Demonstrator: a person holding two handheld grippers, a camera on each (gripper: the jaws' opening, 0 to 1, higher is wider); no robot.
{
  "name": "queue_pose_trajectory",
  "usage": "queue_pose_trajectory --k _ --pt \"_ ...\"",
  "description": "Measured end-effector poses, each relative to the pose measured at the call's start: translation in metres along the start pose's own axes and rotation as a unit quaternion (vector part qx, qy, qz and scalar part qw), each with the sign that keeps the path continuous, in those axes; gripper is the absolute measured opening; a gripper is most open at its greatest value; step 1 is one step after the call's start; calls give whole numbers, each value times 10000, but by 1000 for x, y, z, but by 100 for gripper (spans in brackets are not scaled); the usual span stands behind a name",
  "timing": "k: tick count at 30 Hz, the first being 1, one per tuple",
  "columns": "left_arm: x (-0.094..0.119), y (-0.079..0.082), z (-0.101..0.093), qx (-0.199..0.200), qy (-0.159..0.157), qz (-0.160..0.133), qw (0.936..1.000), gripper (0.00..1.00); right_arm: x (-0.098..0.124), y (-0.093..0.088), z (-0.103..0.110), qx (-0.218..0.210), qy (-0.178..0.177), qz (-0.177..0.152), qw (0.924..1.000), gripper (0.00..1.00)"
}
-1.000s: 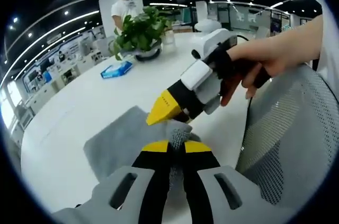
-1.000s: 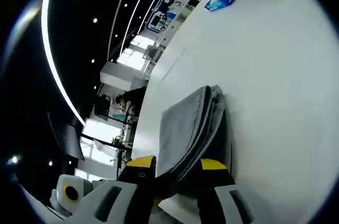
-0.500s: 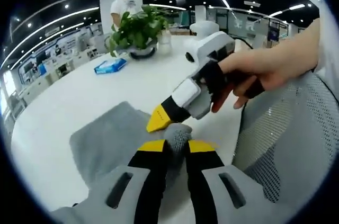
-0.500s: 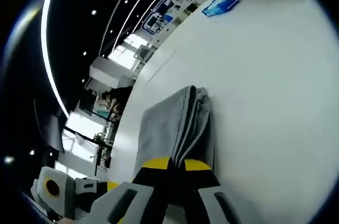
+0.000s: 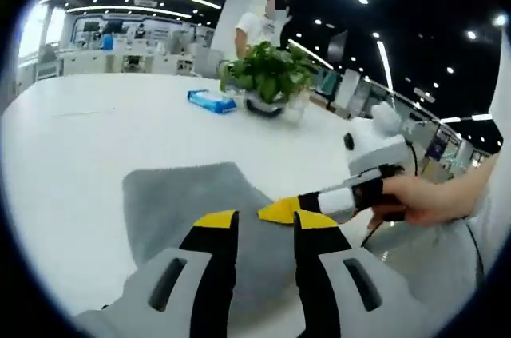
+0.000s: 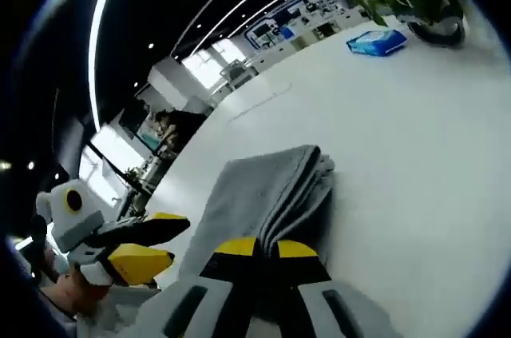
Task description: Open the folded towel by lifting each exposed corner and separating the folded layers until the towel lies flat within the target outline without major curled edges
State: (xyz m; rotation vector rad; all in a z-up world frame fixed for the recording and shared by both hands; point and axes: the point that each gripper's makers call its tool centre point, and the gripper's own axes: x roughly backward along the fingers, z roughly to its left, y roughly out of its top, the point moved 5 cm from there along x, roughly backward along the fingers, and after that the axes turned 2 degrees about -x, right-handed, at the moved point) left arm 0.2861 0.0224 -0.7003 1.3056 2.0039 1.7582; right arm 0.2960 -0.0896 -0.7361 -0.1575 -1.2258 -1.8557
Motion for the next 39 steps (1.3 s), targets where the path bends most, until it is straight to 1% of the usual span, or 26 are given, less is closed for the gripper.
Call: queue_pose_trajectory --k 1,2,4,6,8,9,10,11,12,13,16,17,20,21,22,24,25,26,27,29,31,34,35,36,38,39 --pt "0 -1 4 -119 187 30 9997 26 0 1 2 263 -44 18 9996 3" --pt "-1 -2 4 -182 236 26 9996 26 -1 2 4 642 -97 32 9979 3" --pt "-2 -1 3 -86 193 -5 9998 26 -2 2 8 1115 -151 46 9936 3" --pt "-3 0 3 143 159 -49 9998 26 -3 2 11 1705 -238 115 9850 3" --pt "-4 -2 4 328 122 -26 9994 26 -4 2 15 2367 -318 173 9709 3" --pt "-4 -1 6 420 118 -44 9990 26 -5 2 18 2804 -356 185 9591 3" --pt "-3 -1 7 535 112 -81 9985 26 -5 1 20 3063 -369 200 9510 3" --pt "-3 0 8 623 120 -105 9979 26 -6 1 24 3390 -356 220 9398 3" --pt "-3 0 9 713 132 -137 9973 26 -7 0 26 3559 -366 228 9335 3" --pt "-2 0 11 793 132 -147 9967 27 -8 -1 28 3850 -357 267 9218 3" --pt "-2 -2 14 1080 130 -172 9939 28 -9 -3 32 4343 -382 338 8993 3" --pt "-2 -1 15 1169 126 -214 9928 28 -9 -3 34 4554 -385 335 8888 3" --pt "-1 1 17 1401 113 -322 9895 30 -10 -4 36 5030 -404 378 8625 3" --pt "-1 0 19 1460 130 -313 9887 31 -11 -5 37 5246 -412 420 8493 3" --pt "-2 -1 19 1477 144 -299 9885 32 -11 -6 39 5535 -438 468 8304 3" --pt "-2 -2 20 1487 163 -273 9884 33 -12 -8 42 5868 -433 508 8070 3" --pt "-3 -2 20 1483 164 -246 9885 34 -13 -9 44 6126 -427 530 7875 3" --pt "-4 -4 18 1484 153 -203 9886 35 -13 -10 46 6270 -423 547 7760 3" --pt "-5 -4 17 1475 146 -184 9888 35 -14 -12 48 6462 -414 591 7598 3" --pt "-7 -6 16 1474 120 -122 9889 37 -15 -14 51 6700 -398 609 7388 3" --pt "-7 -7 16 1462 130 -84 9891 36 -15 -15 50 6678 -429 655 7402 2" --pt "-7 -8 17 1477 146 -64 9889 37 -15 -14 50 6718 -428 643 7367 2" --pt "-8 -9 19 1503 153 -21 9885 37 -15 -14 49 6783 -447 673 7303 2" --pt "-8 -9 19 1506 155 -15 9885 37 -15 -15 50 6799 -454 690 7286 2" --pt "-8 -9 22 1531 203 -12 9880 37 -14 -15 50 6877 -462 701 7211 2" --pt "-9 -9 23 1538 218 -26 9879 37 -14 -15 51 6890 -454 700 7200 2"
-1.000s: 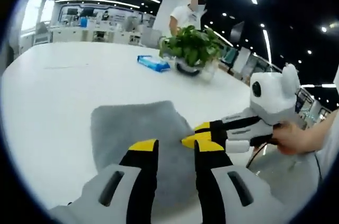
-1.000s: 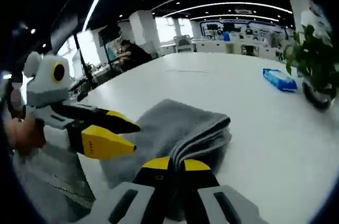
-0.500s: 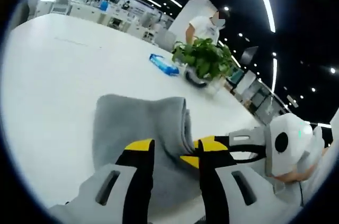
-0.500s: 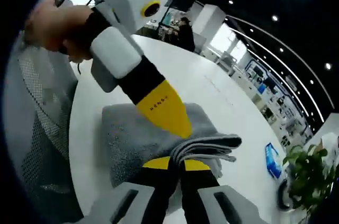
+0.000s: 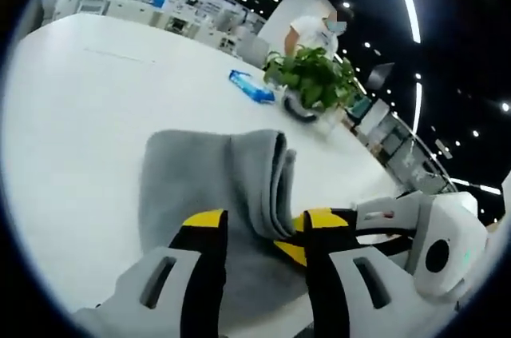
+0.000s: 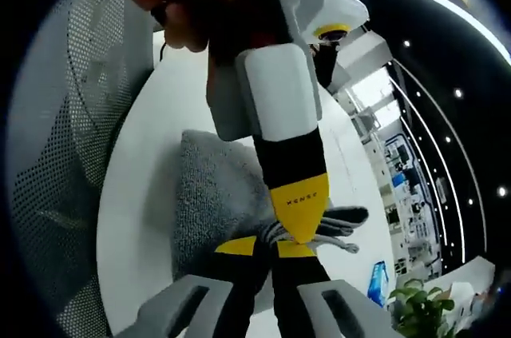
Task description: Open the folded towel by lifting each exposed corner and separating the folded layers until the towel lies flat within the target outline without major curled edges
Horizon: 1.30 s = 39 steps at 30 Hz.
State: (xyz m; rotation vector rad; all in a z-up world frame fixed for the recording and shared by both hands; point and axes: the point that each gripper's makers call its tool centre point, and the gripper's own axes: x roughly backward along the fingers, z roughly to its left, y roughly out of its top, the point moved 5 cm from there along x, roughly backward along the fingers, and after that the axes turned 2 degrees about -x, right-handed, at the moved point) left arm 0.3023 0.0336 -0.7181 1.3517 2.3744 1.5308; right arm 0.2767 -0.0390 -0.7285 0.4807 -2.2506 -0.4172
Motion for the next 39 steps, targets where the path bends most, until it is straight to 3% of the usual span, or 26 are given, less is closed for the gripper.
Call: queue_pose_trajectory --k 8,12,14,16,20,24,25,26,28,29,30,31,33,35,36,37,38,39 --pt "-23 9 0 177 -141 78 9997 37 1 3 1 254 16 -11 9997 2" --pt "-30 5 -4 532 -256 320 9977 22 1 3 1 272 10 -1 9996 2" --pt "-33 4 -2 478 -190 290 9983 20 1 3 1 277 10 6 9996 2" --pt "-32 3 -2 400 -167 325 9985 11 1 3 1 274 16 10 9996 2" --pt "-30 3 -1 176 -115 261 9994 7 1 3 2 261 27 -19 9997 2" --pt "-27 4 -4 -195 -39 179 9996 5 1 4 4 -329 90 -148 9993 3" --pt "-27 4 -4 -228 -27 176 9996 5 1 4 3 -792 201 -320 9961 4" --pt "-27 4 -4 -253 -23 179 9995 5 2 3 4 -1570 352 -449 9859 6" --pt "-26 5 -3 -259 -26 189 9995 5 3 1 3 -2622 598 -605 9612 13" --pt "-26 6 -3 -254 -32 185 9995 5 5 -1 -1 -3593 728 -737 9275 16" --pt "-25 7 -3 -268 -33 174 9995 5 7 -4 -1 -4103 894 -731 9046 18" --pt "-24 7 -3 -294 -28 170 9994 5 9 -11 -4 -4670 1059 -721 8749 20" --pt "-22 9 -4 -333 -13 152 9993 5 15 -24 -8 -5281 1154 -733 8381 16" --pt "-21 10 -5 -417 6 155 9990 5 20 -30 -10 -5473 1202 -731 8250 12" --pt "-20 11 -7 -475 11 139 9988 5 22 -35 -13 -5736 1233 -726 8065 16" --pt "-19 12 -9 -488 -9 143 9987 5 24 -37 -15 -5920 1260 -727 7927 20" --pt "-19 13 -9 -522 -11 142 9985 5 25 -42 -17 -6086 1284 -679 7801 24" --pt "-17 15 -10 -586 -10 126 9982 5 25 -43 -19 -6156 1322 -736 7734 27"
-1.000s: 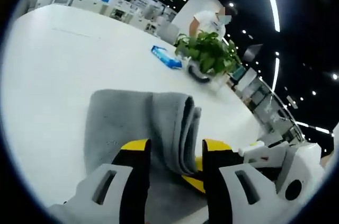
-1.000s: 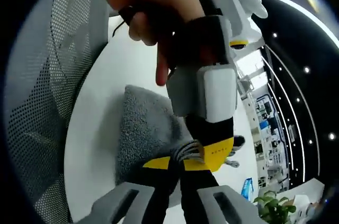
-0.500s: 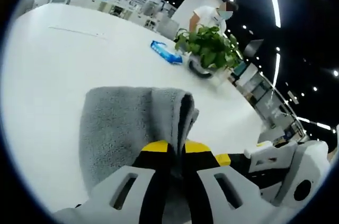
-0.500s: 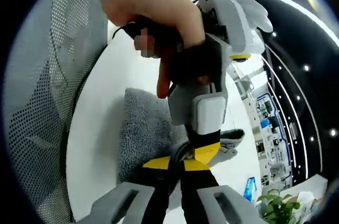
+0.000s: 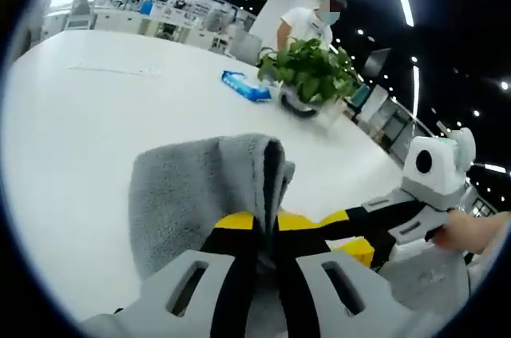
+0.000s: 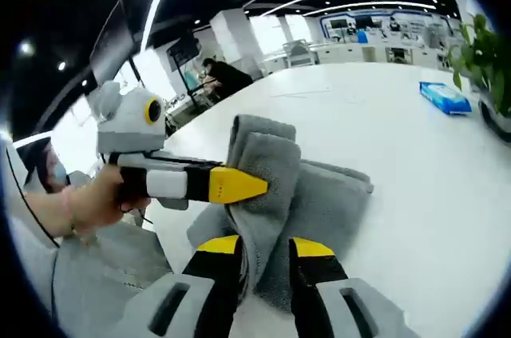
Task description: Open the folded towel by lifting each exposed corner and separating the folded layers until the towel lies flat within the target outline without major curled edges
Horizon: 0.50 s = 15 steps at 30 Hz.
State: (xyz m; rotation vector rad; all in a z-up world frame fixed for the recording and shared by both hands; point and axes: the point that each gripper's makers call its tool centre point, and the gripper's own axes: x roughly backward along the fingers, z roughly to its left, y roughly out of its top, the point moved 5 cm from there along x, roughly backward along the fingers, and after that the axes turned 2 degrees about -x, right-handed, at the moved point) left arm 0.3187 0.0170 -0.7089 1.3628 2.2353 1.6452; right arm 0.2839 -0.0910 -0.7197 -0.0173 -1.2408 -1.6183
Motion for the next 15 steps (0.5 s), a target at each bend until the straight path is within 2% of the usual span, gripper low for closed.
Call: queue_pose_trajectory --k 1,4,6,9,13,15 --pt "1 2 0 -42 16 -9 10000 5 2 4 0 -249 199 -110 9994 28" --pt "7 10 6 27 -5 -27 10000 5 5 9 7 -653 720 -187 9951 24" --pt "11 15 8 39 -5 -66 10000 5 9 16 11 -772 988 -398 9913 25" --pt "20 25 13 102 11 -146 9998 5 17 23 10 -819 1025 -606 9895 24" --pt "29 35 20 63 69 -227 9997 4 27 33 2 -744 862 -990 9885 24" --pt "34 39 23 38 95 -259 9996 4 31 41 -4 -732 683 -1300 9864 24"
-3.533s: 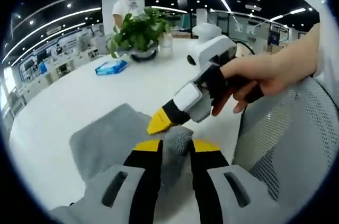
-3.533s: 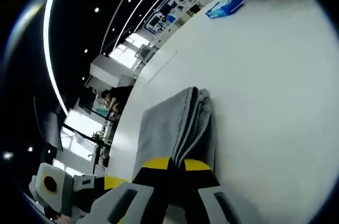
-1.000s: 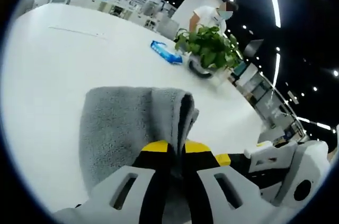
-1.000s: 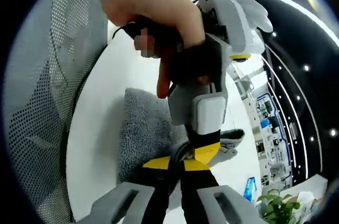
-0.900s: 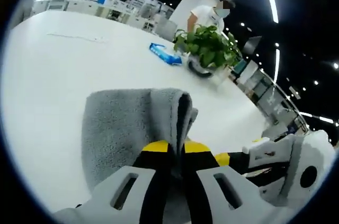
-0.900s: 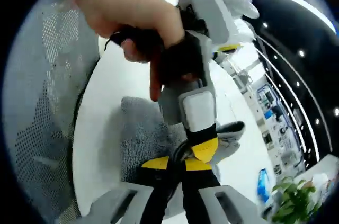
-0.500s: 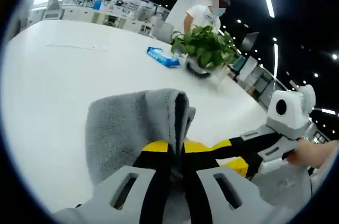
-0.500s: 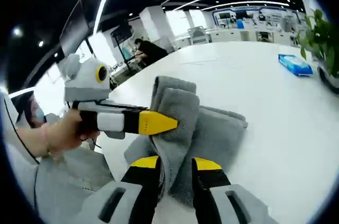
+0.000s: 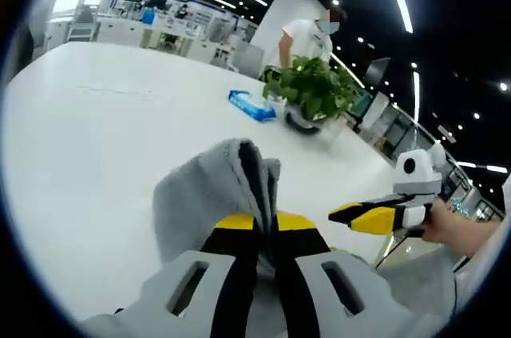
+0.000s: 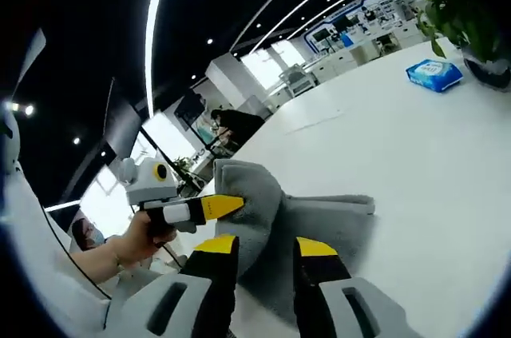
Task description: Open the folded towel by lifting each exposed corner and separating the folded layers until the towel lies flat within the target outline without major curled edges
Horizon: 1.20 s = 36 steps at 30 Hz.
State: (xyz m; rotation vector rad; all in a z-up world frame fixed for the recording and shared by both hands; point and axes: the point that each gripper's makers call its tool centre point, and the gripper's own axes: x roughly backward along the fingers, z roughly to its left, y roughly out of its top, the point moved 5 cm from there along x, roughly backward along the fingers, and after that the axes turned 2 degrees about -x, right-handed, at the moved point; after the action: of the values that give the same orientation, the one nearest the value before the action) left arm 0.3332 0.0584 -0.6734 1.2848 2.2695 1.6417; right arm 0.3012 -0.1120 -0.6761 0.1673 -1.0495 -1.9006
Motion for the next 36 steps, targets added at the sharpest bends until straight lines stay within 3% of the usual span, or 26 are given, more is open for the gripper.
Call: queue_pose_trajectory --k 4,6,8,10,14,21,24,36 --pt "8 7 5 -12 52 -65 10000 4 1 -2 -15 211 -460 172 9986 18" --pt "11 9 6 -44 79 -89 9999 4 -2 -9 -23 314 -740 404 9959 14" --pt "13 11 7 -51 91 -101 9999 4 -7 -22 -31 397 -1048 883 9898 4" --pt "14 12 8 -43 98 -112 9999 4 -15 -36 -31 704 -886 1373 9840 0" --pt "16 13 9 -50 127 -132 9998 4 -38 -51 -26 1129 -826 1756 9745 0" --pt "18 15 13 -40 143 -142 9998 4 -81 -62 -13 2056 -471 2170 9531 0" --pt "19 15 13 -16 132 -142 9998 5 -94 -70 -21 1952 -475 2378 9503 0" --pt "19 16 18 -64 170 -96 9998 5 -94 -71 -26 2028 -558 2304 9501 0"
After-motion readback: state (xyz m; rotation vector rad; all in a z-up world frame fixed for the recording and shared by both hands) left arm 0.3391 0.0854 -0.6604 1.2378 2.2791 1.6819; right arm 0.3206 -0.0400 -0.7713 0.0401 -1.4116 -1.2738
